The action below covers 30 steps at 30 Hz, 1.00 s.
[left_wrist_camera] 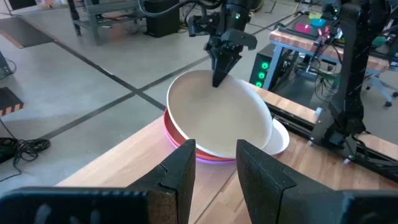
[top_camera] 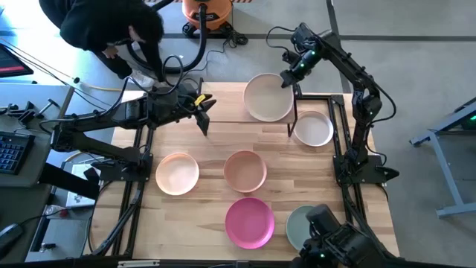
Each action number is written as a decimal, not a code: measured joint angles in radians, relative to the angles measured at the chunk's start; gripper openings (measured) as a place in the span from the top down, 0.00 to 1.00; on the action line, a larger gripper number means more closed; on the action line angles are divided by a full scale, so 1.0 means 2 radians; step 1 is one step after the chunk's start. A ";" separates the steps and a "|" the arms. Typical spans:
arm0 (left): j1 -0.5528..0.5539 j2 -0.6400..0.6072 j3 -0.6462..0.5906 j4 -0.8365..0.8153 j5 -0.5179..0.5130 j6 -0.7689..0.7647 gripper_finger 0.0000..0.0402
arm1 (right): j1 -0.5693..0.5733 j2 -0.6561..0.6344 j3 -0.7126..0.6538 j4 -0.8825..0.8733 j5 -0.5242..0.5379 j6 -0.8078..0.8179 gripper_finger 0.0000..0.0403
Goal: Place and stack plates onto a shelf
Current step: Stack the gray plate on top of the orange plate
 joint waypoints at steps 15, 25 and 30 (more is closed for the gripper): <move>0.000 0.000 0.000 0.000 -0.002 0.009 0.74 | 0.000 0.004 0.000 0.008 0.034 -0.005 0.94; 0.011 0.000 0.000 0.000 -0.014 0.014 0.74 | 0.000 0.004 0.000 0.032 0.034 0.008 0.75; 0.021 0.000 0.000 0.000 -0.014 0.014 0.74 | -0.006 0.004 0.000 0.034 0.034 0.017 0.73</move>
